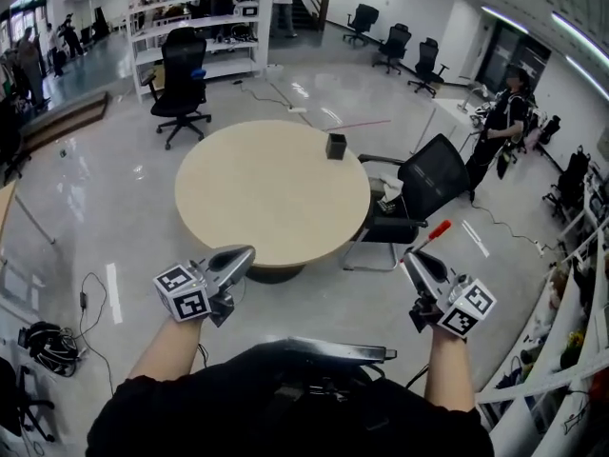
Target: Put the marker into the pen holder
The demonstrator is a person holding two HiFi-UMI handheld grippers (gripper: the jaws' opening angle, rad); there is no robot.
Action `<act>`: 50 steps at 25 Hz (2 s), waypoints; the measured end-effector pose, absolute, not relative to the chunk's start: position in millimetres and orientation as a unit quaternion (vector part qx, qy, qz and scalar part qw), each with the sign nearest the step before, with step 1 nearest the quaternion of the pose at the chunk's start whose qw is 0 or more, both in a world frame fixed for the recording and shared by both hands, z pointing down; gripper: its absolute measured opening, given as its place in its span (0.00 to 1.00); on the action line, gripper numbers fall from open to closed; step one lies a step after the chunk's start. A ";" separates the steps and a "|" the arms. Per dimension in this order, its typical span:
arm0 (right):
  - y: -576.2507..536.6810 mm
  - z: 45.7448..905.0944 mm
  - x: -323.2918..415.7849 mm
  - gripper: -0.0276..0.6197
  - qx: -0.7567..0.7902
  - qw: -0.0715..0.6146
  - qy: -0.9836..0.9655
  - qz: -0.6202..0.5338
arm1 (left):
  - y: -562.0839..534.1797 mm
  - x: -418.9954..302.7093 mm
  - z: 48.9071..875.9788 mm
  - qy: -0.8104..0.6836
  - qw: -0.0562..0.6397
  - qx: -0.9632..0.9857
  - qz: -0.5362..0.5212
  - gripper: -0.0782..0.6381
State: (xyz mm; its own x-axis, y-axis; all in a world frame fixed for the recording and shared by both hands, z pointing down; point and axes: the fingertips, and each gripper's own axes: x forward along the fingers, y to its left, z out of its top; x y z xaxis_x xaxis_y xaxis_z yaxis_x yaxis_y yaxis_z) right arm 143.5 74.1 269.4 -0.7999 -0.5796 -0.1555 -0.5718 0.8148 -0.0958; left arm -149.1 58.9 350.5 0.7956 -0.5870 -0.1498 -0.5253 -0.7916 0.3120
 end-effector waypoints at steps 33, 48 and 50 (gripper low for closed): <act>-433.1 309.1 164.8 0.09 -0.133 0.084 0.987 -0.029 | -344.5 -111.0 387.1 -0.434 0.163 0.876 -0.134 0.10; -561.2 319.6 109.7 0.09 -0.160 0.101 0.981 -0.038 | -410.1 -215.4 384.0 -0.496 0.142 0.851 -0.096 0.10; -572.8 316.8 108.4 0.09 -0.174 0.095 0.980 -0.033 | -428.1 -229.6 380.0 -0.497 0.138 0.852 -0.089 0.10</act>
State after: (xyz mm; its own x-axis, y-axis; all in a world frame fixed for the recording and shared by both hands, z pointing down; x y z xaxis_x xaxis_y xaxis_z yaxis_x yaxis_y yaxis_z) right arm 108.4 -572.8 316.8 -0.9212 -0.3480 -0.1742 -0.3355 0.9369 -0.0978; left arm -229.6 -428.1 380.0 0.4909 -0.8711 -0.0136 -0.8221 -0.4683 0.3238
